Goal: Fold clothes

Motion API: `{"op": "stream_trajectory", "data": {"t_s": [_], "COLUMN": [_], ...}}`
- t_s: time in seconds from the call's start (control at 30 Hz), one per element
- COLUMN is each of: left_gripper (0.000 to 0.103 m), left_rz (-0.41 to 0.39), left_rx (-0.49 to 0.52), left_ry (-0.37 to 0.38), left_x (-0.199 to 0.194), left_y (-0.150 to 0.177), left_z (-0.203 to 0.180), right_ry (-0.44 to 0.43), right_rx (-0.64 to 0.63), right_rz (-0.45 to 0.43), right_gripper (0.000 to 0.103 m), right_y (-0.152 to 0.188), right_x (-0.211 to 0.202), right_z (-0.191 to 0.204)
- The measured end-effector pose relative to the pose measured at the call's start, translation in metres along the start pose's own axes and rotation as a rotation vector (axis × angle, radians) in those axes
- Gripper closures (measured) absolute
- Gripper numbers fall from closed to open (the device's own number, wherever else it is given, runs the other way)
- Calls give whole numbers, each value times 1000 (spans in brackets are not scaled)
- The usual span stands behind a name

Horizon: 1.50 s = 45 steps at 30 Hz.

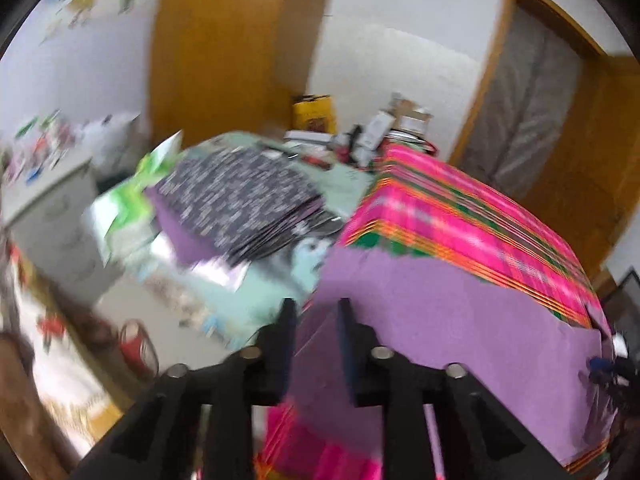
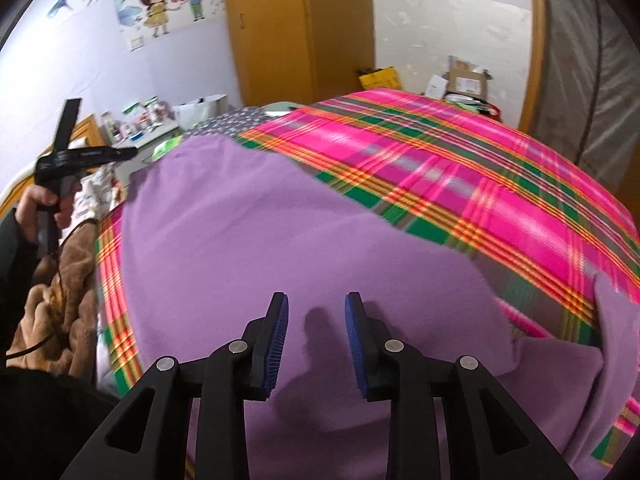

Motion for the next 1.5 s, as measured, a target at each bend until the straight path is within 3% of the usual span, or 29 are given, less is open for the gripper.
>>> {"op": "stream_trajectory", "data": {"t_s": [0.07, 0.23, 0.57, 0.7, 0.93, 1.23, 1.33, 1.5], "left_gripper": [72, 72, 72, 72, 85, 79, 76, 76], "left_rz": [19, 141, 144, 207, 141, 151, 106, 41], "left_rx": [51, 55, 105, 118, 121, 30, -34, -76], "left_ry": [40, 40, 111, 104, 35, 59, 79, 44], "left_x": [18, 74, 84, 102, 99, 97, 78, 54], "left_y": [-10, -11, -18, -8, -11, -11, -16, -22], "left_z": [-13, -10, -32, -34, -25, -17, -15, -17], "right_ry": [26, 47, 94, 117, 170, 227, 277, 361], "right_rx": [25, 77, 131, 142, 191, 305, 379, 503], "right_rz": [-11, -37, -27, -33, -46, -82, -120, -183], "right_gripper": [73, 73, 73, 73, 73, 73, 73, 73], "right_y": [-5, -9, -8, -12, -14, -2, 10, 30], "right_x": [-1, -8, -5, -2, -7, -30, -52, -91], "right_z": [-10, -27, -53, -61, -84, -118, -142, -181]}}
Point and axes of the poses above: each gripper's, at about its wrist camera, not at the fingertips, and x roughly the way its jaws point, z to its left, y to its underside, the point moved 10 cm from there along x, roughly the way its jaws point, and after that the axes turned 2 degrees about x, right-handed, at the moved point
